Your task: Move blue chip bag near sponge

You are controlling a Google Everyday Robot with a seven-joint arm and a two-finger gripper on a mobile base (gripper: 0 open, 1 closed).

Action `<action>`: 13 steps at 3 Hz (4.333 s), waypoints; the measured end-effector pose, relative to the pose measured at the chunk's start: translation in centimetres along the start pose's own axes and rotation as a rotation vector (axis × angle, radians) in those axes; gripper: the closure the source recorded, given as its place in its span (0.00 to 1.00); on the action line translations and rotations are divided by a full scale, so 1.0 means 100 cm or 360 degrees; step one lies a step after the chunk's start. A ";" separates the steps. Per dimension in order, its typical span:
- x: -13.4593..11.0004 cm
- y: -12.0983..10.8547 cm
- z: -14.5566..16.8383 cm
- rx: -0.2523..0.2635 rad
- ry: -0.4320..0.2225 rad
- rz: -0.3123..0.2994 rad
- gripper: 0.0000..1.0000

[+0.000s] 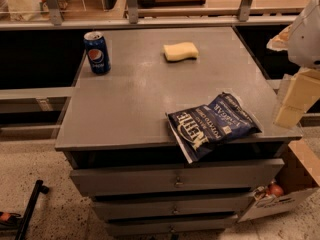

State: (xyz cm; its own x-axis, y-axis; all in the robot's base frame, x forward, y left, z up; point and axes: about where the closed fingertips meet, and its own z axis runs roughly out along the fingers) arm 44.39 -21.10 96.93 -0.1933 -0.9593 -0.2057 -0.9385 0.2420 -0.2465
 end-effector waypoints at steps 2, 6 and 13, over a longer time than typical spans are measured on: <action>-0.001 -0.012 0.070 -0.0084 -0.0012 -0.0038 0.00; -0.012 -0.012 0.164 -0.0265 -0.0173 0.0028 0.64; 0.038 -0.133 0.130 0.0136 0.0008 0.0300 1.00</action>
Offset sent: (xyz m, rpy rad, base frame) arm 0.0531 0.0100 -0.1094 0.0412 0.0728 0.0305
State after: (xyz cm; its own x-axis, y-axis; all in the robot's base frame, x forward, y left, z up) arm 59.86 -26.09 87.11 -0.3648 -0.8966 -0.2510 -0.8578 0.4285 -0.2838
